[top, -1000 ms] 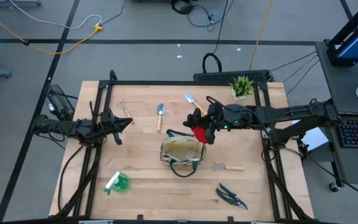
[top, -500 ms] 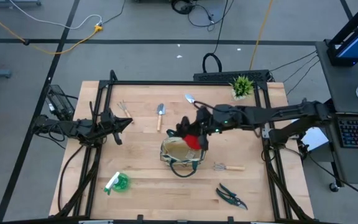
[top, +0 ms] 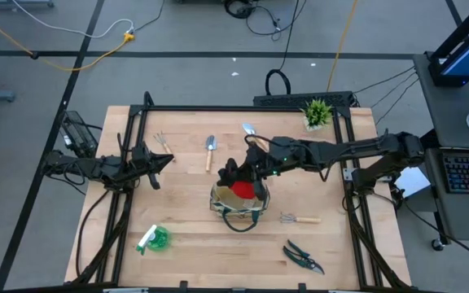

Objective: Pick & Place Garden tools in Gardening bag
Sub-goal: Put the red gloves into the white gardening bag

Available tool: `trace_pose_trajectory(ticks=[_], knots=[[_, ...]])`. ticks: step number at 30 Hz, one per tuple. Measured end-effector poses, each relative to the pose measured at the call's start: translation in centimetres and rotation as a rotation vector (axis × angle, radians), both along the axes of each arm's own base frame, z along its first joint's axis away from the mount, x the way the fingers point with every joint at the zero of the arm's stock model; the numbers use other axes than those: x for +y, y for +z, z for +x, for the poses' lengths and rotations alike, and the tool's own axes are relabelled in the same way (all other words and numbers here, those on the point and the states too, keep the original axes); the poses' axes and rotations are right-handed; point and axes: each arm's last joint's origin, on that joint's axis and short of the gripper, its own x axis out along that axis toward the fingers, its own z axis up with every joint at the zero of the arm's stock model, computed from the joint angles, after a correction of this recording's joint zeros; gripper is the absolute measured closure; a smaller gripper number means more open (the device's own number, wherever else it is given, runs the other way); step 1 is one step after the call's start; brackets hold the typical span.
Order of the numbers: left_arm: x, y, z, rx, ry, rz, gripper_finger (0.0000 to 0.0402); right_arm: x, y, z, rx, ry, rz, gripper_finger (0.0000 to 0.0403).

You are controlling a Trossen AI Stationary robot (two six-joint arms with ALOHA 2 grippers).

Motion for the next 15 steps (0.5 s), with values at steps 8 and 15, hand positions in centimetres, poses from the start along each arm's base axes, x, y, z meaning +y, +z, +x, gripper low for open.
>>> trace_pose_trajectory(ticks=[8, 15], knots=[[0.0, 0.0, 0.0, 0.001, 0.0, 0.001, 0.0378, 0.9, -3.7, 0.2, 0.06, 0.038, -0.094, 0.0382], [0.0, 0.0, 0.0, 0.001, -0.001, 0.001, 0.0378, 1.4, -4.2, 0.0, 0.022, 0.026, -0.188, 0.0382]])
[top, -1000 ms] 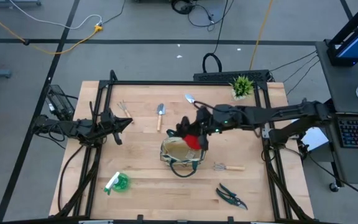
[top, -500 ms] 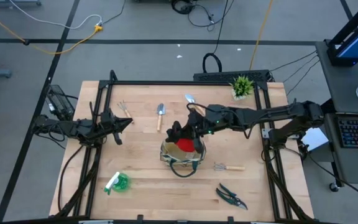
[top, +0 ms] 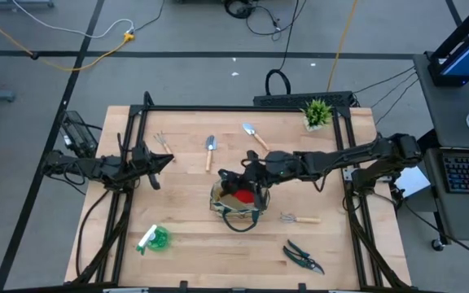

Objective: Pick & Place Garden tools in Gardening bag
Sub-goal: Put the red gloves into the white gardening bag

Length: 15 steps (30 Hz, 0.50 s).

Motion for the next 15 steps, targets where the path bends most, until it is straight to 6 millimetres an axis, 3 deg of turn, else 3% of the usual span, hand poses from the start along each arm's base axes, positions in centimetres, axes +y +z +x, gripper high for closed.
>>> trace_pose_trajectory(ticks=[10, 15], knots=[[0.0, 0.0, 0.0, -0.001, 0.0, -0.002, 0.0378, 0.0, -3.2, -0.9, 0.111, -0.02, -0.023, 0.0382], [0.0, 0.0, 0.0, 0.001, 0.0, 0.002, 0.0378, 0.4, -3.1, -1.0, 0.1, 0.005, -0.035, 0.0381]])
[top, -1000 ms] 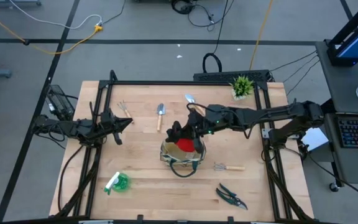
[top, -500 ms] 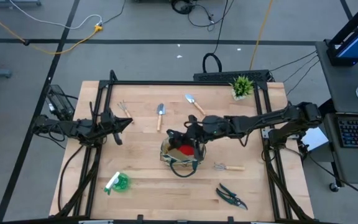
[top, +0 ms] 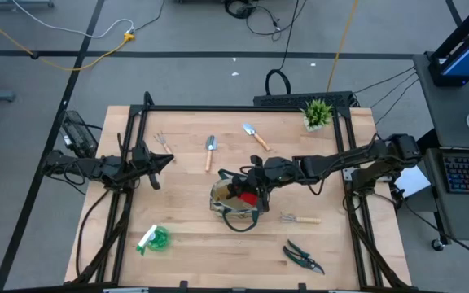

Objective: Pick & Place Garden tools in Gardening bag
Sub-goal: Put the red gloves into the white gardening bag

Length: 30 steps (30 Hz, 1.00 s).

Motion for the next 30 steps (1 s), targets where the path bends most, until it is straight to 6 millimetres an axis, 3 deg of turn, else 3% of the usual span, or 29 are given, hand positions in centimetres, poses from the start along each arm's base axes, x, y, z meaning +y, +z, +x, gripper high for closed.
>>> trace_pose_trajectory(ticks=[30], knots=[[0.0, 0.0, 0.0, 0.001, 0.0, 0.002, 0.0378, 0.14, -0.6, -0.3, 0.058, 0.029, -0.051, 0.0342]])
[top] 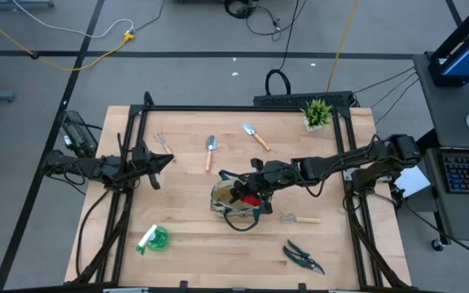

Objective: Pick & Place Garden tools in Gardening bag
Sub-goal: Put the red gloves into the white gardening bag

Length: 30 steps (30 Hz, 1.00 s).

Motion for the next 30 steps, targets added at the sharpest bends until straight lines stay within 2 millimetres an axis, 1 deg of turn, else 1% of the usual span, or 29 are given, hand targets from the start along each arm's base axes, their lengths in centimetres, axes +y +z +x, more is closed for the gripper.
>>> trace_pose_trajectory(ticks=[19, 23, 30], knots=[[0.0, 0.0, 0.0, 0.0, 0.0, 0.0, 0.0378, -0.01, 0.01, 0.01, 0.003, -0.019, 0.02, 0.0244], [0.0, 0.0, 0.0, 0.0, 0.0, 0.0, 0.0378, -0.01, 0.02, 0.01, 0.003, -0.018, 0.02, 0.0234], [0.0, 0.0, 0.0, 0.0, 0.0, 0.0, 0.0378, -0.01, 0.03, 0.01, 0.002, -0.018, 0.021, 0.0235]])
